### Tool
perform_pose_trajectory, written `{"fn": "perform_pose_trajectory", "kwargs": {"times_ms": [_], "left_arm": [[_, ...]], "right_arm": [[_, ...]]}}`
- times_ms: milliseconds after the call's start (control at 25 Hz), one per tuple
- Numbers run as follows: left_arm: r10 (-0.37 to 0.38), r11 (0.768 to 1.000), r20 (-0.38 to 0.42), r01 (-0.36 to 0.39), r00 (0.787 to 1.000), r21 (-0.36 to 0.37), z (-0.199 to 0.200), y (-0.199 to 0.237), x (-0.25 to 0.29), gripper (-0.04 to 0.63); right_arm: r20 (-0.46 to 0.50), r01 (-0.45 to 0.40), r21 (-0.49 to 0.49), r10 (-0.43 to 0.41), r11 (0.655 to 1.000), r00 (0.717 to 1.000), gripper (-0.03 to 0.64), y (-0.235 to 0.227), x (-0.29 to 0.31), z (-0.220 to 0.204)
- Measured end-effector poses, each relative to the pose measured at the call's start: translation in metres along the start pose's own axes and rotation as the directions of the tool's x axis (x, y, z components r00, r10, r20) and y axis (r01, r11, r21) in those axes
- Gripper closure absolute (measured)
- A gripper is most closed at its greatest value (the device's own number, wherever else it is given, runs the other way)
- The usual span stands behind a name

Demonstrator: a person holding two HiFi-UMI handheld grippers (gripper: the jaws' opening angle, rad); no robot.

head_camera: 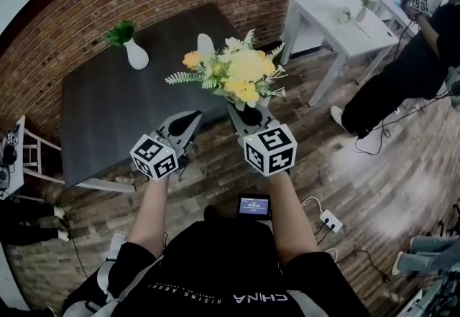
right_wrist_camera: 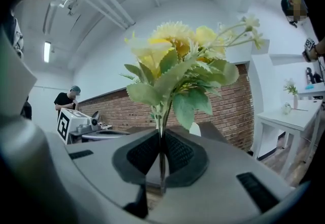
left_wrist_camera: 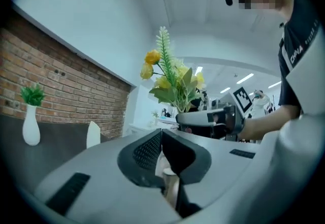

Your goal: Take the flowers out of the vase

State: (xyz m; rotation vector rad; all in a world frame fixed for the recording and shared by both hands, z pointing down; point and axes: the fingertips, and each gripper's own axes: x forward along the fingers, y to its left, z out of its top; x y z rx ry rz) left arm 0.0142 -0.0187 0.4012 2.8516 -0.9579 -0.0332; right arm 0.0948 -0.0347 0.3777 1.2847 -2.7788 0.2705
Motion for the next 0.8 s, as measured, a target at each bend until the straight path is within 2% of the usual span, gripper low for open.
{"fn": "perform_pose_trajectory", "kwargs": {"times_ms": [120, 800], "left_arm": [[-0.027, 0.999, 0.027, 0.028, 0.999, -0.036, 0.004, -0.001, 0.003, 0.589], [-0.034, 0.999, 0.034, 0.034, 0.999, -0.009, 0.004, 0.002, 0.020, 0.591]], "right_arm": [[-0.006, 0.001, 0.008, -0.001, 1.000, 1.000, 0.589, -0.001, -0.001, -0.004], [0.025, 0.004, 0.045, -0.005, 0.999, 1.000, 0.589, -0.011, 0.005, -0.006]]}}
